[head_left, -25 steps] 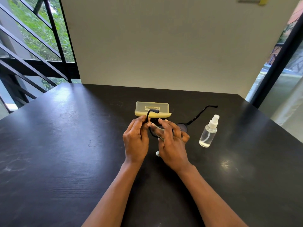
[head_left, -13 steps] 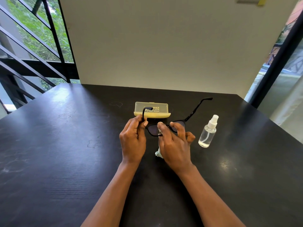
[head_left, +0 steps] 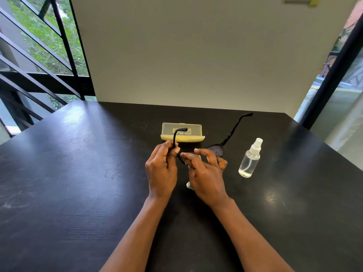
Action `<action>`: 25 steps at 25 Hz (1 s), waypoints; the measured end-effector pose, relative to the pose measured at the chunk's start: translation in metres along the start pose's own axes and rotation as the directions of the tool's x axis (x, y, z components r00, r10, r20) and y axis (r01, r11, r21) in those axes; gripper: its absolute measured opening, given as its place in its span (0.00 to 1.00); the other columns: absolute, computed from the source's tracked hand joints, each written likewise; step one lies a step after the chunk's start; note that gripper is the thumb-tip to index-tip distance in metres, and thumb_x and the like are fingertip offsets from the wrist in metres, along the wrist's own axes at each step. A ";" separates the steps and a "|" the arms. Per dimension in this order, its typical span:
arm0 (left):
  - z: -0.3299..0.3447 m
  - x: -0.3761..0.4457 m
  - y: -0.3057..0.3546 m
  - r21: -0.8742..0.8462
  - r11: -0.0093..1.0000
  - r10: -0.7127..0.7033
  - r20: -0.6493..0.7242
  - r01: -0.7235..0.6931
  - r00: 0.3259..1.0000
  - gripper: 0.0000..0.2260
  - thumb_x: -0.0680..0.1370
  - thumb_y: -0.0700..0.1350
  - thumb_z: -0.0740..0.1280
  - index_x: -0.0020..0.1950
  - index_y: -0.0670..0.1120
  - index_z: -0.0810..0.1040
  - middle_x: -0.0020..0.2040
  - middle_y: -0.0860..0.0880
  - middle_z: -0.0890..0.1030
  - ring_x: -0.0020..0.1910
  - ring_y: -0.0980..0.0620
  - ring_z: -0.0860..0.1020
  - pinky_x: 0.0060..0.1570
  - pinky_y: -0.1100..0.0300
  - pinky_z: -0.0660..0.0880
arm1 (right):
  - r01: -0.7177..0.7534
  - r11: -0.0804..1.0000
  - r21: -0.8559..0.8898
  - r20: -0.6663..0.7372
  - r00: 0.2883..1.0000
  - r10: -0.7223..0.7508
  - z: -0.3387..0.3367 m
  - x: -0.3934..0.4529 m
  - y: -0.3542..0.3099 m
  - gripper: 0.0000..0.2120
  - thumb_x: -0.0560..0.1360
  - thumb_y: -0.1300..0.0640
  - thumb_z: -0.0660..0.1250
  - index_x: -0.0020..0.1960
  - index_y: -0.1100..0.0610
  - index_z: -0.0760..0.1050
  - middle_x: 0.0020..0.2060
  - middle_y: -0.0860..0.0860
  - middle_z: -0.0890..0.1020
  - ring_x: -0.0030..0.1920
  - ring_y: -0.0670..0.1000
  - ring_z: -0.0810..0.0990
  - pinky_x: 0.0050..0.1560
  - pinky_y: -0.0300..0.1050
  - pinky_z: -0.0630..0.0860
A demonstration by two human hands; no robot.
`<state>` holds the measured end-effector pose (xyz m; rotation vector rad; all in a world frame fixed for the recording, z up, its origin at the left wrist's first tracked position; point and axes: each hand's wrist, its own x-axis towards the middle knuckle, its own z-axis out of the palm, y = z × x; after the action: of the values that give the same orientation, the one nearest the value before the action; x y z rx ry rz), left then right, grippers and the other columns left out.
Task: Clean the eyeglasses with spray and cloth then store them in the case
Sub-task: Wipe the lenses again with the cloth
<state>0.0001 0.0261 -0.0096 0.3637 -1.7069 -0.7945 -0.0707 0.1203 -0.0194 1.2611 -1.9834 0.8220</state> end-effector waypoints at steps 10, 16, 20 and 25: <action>0.003 0.000 0.000 0.008 1.000 0.028 0.014 -0.028 1.000 0.09 0.74 0.31 0.66 0.53 0.35 0.78 0.46 0.44 0.81 0.45 0.58 0.77 0.47 0.75 0.73 | -0.061 0.975 -0.214 0.035 0.997 0.070 0.001 0.001 0.010 0.21 0.67 0.57 0.73 0.59 0.56 0.77 0.43 0.47 0.85 0.63 0.53 0.75 0.49 0.49 0.56; 0.006 0.000 0.001 0.031 0.999 -0.005 0.021 0.005 1.000 0.09 0.74 0.32 0.66 0.54 0.35 0.79 0.47 0.41 0.81 0.46 0.54 0.78 0.48 0.75 0.73 | -0.054 0.999 0.004 0.057 0.997 0.054 0.004 0.002 0.008 0.19 0.67 0.66 0.72 0.56 0.54 0.78 0.43 0.48 0.86 0.62 0.56 0.75 0.48 0.48 0.52; 0.005 0.001 0.001 0.045 0.999 -0.018 0.019 0.017 1.000 0.09 0.74 0.32 0.66 0.53 0.35 0.79 0.47 0.41 0.81 0.45 0.54 0.78 0.47 0.75 0.71 | -0.020 0.994 -0.105 -0.049 0.999 0.015 -0.001 0.001 0.014 0.15 0.62 0.59 0.78 0.46 0.52 0.81 0.35 0.45 0.85 0.57 0.52 0.78 0.48 0.48 0.57; 0.005 0.001 0.001 0.067 0.998 0.015 0.043 -0.018 0.999 0.08 0.74 0.31 0.65 0.53 0.34 0.78 0.46 0.40 0.81 0.44 0.52 0.78 0.47 0.73 0.72 | -0.059 0.978 -0.202 0.029 0.997 0.066 0.003 0.000 0.018 0.21 0.65 0.54 0.76 0.56 0.55 0.78 0.40 0.47 0.85 0.63 0.49 0.65 0.48 0.49 0.56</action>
<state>-0.0049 0.0276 -0.0093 0.3803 -1.7777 -0.7392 -0.0883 0.1245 -0.0241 1.1088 -2.0860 0.6141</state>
